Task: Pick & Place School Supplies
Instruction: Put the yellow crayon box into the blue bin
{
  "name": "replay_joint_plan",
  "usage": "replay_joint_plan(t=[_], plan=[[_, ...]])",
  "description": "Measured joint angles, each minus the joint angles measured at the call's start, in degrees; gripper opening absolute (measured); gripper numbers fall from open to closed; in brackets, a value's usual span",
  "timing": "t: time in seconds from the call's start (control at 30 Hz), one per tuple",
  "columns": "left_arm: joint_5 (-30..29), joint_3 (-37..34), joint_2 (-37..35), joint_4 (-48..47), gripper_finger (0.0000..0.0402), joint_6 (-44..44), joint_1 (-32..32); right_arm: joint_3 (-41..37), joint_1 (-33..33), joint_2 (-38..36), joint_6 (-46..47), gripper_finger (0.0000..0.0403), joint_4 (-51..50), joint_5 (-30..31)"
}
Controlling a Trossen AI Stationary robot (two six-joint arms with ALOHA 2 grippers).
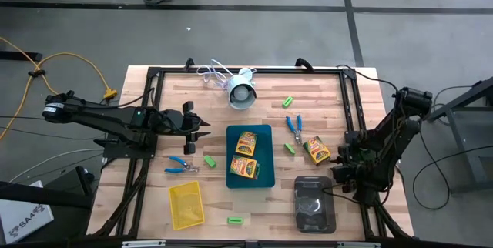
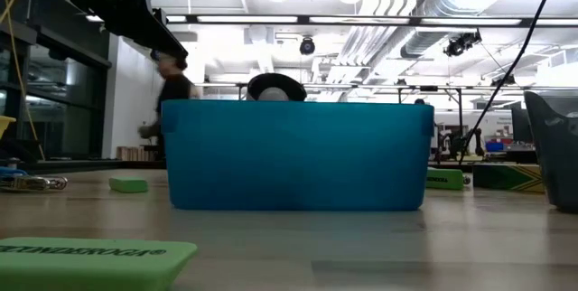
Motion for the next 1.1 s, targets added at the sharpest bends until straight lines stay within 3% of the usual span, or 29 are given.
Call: replay_joint_plan(t=[0.87, 1.1], plan=[[0.0, 0.0, 0.0, 0.0, 0.0124, 0.0, 0.0, -1.9, -5.2, 0.0, -0.6, 0.0128, 0.2, 0.9], [0.0, 0.0, 0.0, 0.0, 0.0124, 0.0, 0.0, -2.0, -5.5, 0.0, -0.6, 0.0093, 0.4, 0.3]])
